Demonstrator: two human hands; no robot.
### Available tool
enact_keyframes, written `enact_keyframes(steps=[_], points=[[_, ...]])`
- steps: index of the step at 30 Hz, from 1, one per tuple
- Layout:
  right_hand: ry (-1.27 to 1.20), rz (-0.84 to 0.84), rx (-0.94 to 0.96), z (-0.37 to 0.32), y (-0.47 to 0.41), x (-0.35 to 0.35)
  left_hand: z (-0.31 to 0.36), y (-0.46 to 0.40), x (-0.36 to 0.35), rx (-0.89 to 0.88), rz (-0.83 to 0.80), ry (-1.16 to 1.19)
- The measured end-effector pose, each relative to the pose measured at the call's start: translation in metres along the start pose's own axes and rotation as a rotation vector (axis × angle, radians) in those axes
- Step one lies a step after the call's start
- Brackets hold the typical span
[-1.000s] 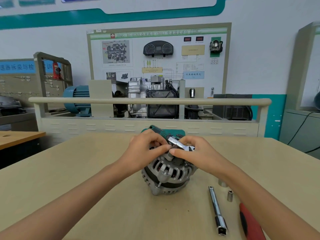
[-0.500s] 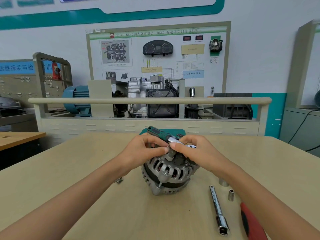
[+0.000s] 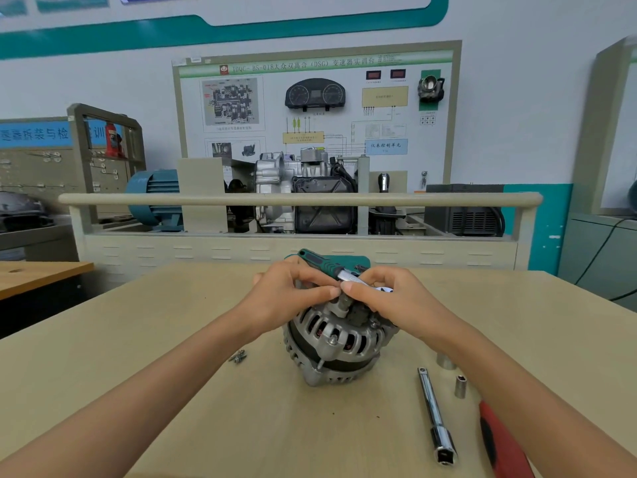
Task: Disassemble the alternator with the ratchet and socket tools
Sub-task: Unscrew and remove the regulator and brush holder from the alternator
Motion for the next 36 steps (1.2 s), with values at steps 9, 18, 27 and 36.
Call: enact_keyframes(steps=[9, 18, 27, 36], points=[[0.011, 0.019, -0.013, 0.001, 0.000, 0.001, 0.000, -0.004, 0.015, 0.032, 0.063, 0.286], [0.003, 0.027, 0.011, 0.002, -0.001, 0.000, -0.137, 0.032, 0.048, 0.559, 0.105, 0.019], [-0.018, 0.027, 0.046, 0.000, -0.001, -0.001, -0.196, 0.041, 0.040, 0.690, 0.092, -0.223], [-0.081, 0.068, 0.036, -0.001, 0.000, 0.001, -0.167, 0.028, 0.046, 0.526, 0.210, -0.327]])
Point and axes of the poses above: each hand's wrist, its own y-axis away from the middle knuckle, its own x-axis out of the back of the hand, z = x × y, the point moved 8 cm from there along -y, towards the middle knuckle, and after that the axes turned 3 degrees about -y, right-handed, at the moved point
